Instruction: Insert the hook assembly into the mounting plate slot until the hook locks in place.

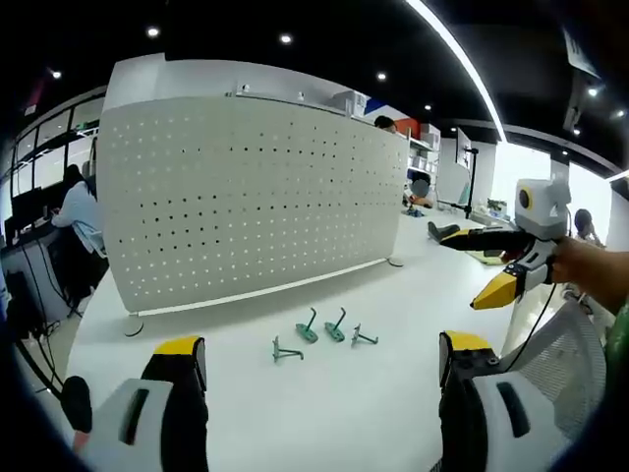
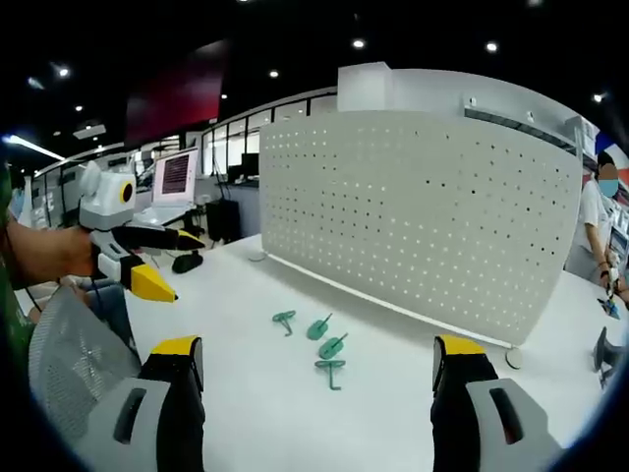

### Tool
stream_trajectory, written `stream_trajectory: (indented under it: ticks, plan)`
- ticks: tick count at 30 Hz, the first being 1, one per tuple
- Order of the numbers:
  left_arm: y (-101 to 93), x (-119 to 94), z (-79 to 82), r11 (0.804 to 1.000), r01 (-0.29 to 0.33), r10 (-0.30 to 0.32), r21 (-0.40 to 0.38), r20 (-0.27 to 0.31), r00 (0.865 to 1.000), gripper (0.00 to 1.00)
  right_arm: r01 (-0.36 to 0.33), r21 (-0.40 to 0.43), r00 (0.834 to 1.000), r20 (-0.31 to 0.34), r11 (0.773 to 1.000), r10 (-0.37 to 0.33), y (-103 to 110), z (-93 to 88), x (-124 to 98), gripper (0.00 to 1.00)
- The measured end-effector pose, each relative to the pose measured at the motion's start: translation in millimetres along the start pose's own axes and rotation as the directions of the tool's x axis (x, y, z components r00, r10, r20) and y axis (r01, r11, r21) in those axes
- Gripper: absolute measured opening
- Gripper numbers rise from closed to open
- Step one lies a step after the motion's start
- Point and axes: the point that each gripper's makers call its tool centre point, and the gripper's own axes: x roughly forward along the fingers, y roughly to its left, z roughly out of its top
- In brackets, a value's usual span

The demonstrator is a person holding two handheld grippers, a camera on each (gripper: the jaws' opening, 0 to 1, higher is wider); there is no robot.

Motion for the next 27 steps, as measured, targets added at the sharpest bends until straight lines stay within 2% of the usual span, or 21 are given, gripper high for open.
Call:
stream_trajectory:
  ticks: [27]
  plan:
    - [-4.4, 6, -9.6, 1.0, -0.002, 0.001, -0.019, -0.008, 1.0, 1.0, -0.004, 0.017, 1.0, -0.029, 1.0, 0.005, -4, -12.1, 3, 0.98]
